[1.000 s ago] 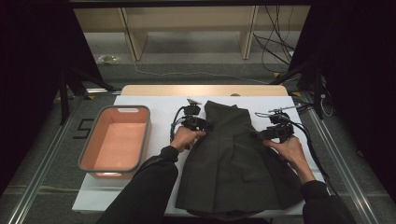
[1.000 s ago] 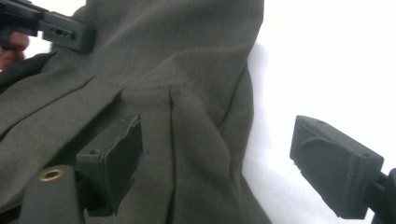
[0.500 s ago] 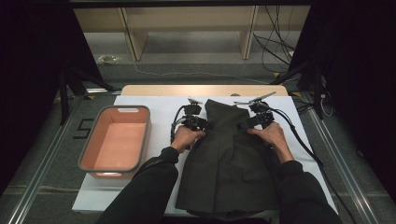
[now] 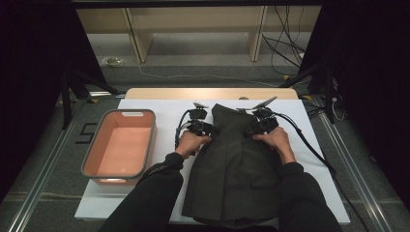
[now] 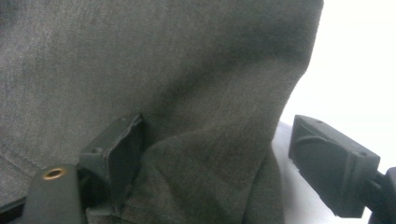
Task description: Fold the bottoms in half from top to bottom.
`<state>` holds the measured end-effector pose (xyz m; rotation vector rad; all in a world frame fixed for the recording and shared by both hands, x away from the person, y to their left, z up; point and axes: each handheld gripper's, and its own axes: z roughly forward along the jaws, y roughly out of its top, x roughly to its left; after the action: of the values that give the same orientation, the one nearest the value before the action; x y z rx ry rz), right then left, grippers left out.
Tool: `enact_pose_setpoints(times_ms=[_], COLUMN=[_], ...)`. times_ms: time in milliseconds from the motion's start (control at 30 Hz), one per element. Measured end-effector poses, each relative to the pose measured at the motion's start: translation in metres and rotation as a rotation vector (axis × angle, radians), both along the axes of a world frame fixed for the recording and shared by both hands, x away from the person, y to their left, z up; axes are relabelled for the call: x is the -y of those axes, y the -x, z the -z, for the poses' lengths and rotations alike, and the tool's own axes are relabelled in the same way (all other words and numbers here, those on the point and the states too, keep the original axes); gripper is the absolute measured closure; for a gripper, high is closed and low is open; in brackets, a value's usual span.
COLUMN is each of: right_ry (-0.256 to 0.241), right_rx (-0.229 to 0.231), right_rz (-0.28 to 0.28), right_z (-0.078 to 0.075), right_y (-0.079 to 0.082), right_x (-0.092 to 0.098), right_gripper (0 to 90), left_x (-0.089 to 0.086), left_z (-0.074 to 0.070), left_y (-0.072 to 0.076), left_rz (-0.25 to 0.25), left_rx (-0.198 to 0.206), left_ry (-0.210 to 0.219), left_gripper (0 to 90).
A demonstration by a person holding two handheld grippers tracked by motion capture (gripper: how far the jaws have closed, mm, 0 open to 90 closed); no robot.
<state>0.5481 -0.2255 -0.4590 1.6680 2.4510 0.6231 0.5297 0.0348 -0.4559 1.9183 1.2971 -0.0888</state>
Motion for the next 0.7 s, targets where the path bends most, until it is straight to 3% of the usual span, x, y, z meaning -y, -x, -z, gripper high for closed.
enact_pose_setpoints(times_ms=[167,433,700], right_ry=[-0.005,-0.038,-0.088], right_rx=[-0.012,-0.007,-0.014], right_rz=[0.005,0.009,-0.040], right_z=[0.0033,0.0016,0.0006], right_y=[-0.0009,0.0021,0.0022], right_x=[-0.0023,-0.0044,-0.0030], right_gripper=[26.0,49.6,75.6], left_x=[-0.0013,-0.0019,-0.0003], left_z=[-0.0007,-0.0017,-0.0036], left_y=[-0.0004,-0.0002,0.0007], left_rz=[0.006,0.009,0.024], left_rx=[-0.002,-0.003,0.004], left_ry=[-0.001,-0.004,-0.002], left_gripper=[73.9,74.3,84.2])
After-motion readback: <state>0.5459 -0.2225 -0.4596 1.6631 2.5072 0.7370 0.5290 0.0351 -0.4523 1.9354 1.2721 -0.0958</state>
